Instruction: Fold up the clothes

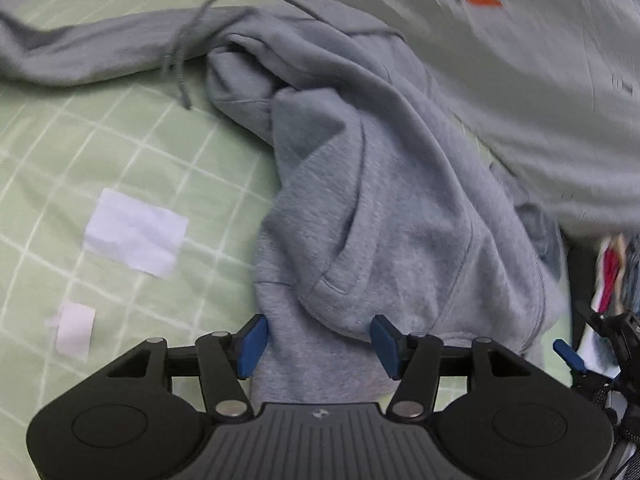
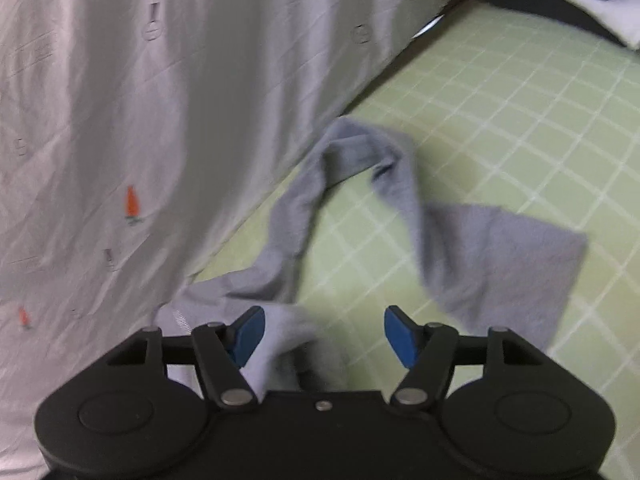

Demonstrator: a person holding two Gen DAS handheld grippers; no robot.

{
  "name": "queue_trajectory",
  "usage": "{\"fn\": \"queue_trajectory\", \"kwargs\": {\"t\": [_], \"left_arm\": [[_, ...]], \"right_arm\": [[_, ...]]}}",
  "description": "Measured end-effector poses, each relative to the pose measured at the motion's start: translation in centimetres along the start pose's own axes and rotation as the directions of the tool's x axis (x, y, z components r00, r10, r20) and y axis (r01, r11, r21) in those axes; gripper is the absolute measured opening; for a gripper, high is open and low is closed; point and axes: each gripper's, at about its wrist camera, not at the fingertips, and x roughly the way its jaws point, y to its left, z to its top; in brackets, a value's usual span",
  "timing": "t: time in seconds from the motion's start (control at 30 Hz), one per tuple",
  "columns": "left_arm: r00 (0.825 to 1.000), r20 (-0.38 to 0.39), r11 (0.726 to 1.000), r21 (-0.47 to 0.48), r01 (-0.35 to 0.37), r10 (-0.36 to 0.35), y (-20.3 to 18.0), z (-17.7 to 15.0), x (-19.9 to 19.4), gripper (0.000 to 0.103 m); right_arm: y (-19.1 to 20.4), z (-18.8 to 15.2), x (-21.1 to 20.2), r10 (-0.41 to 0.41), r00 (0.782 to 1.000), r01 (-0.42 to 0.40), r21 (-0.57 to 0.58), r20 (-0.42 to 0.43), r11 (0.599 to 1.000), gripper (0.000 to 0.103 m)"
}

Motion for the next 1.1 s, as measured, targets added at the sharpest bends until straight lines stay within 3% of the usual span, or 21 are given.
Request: {"fn": "queue_trajectory", "kwargs": {"t": [0.17, 0.33, 0.57, 0.6, 0.63, 0.67, 0.7, 0.77, 0.87, 1.0, 1.1], "left_arm": [[1.0, -0.003, 1.0, 0.005, -0.007, 0.007, 0.1, 0.0, 0.2, 0.057], [1.0, -0.016, 1.0, -0.001, -0.003, 0.003, 0.7, -0.1, -0.1, 0.051], [0.999, -0.053, 1.0, -0.012, 0.011, -0.011, 1.3, -0.8, -0.1, 0.047], [0.998, -0.054, 1.0, -0.015, 0.009, -0.01, 1.4, -0.8, 0.0, 0.027], [0.998, -0.055, 1.0, -0.019, 0.008, -0.009, 1.5, -0.9, 0.0, 0.002], [0.999, -0.053, 1.0, -0.027, 0.009, -0.011, 1.7, -1.0, 0.0, 0.003], [0.999, -0.045, 0.998, -0.054, 0.021, -0.023, 2.1, -1.0, -0.1, 0.002], [0.999, -0.005, 0.997, -0.07, 0.035, -0.036, 2.5, -1.2, -1.3, 0.002], [0.995, 0.082, 0.994, -0.079, 0.07, -0.064, 3.0, -1.6, -4.4, 0.001], [0.972, 0.203, 0.978, -0.142, 0.152, -0.122, 3.7, -2.8, -8.6, 0.001], [0.945, 0.286, 0.961, -0.174, 0.216, -0.161, 3.7, -3.6, -11.8, 0.001]], "right_arm": [[0.0, -1.4, 1.3, -0.158, 0.985, 0.144, -0.179, -0.064, 0.973, 0.063], [1.4, -3.0, 3.2, -0.077, 0.987, 0.032, -0.29, -0.144, 0.957, 0.055], [3.7, -2.9, 4.0, -0.03, 0.993, -0.023, -0.423, -0.118, 0.906, 0.049], [4.1, -2.9, 4.1, -0.023, 0.993, -0.03, -0.442, -0.114, 0.897, 0.046], [4.4, -2.9, 4.2, -0.016, 0.994, -0.037, -0.46, -0.11, 0.887, 0.029], [4.7, -2.9, 4.3, -0.009, 0.994, -0.043, -0.478, -0.107, 0.877, 0.011], [5.1, -2.8, 4.4, -0.002, 0.995, -0.05, -0.496, -0.103, 0.867, 0.011], [5.7, -2.8, 4.7, 0.012, 0.995, -0.062, -0.532, -0.097, 0.845, 0.011], [5.5, -2.4, 1.0, 0.083, 0.995, -0.096, -0.515, -0.048, 0.852, 0.01], [5.1, -1.7, -4.3, 0.179, 0.984, -0.145, -0.489, 0.024, 0.86, 0.01], [4.5, -1.6, -8.1, 0.241, 0.97, -0.195, -0.466, 0.039, 0.863, 0.009]]}}
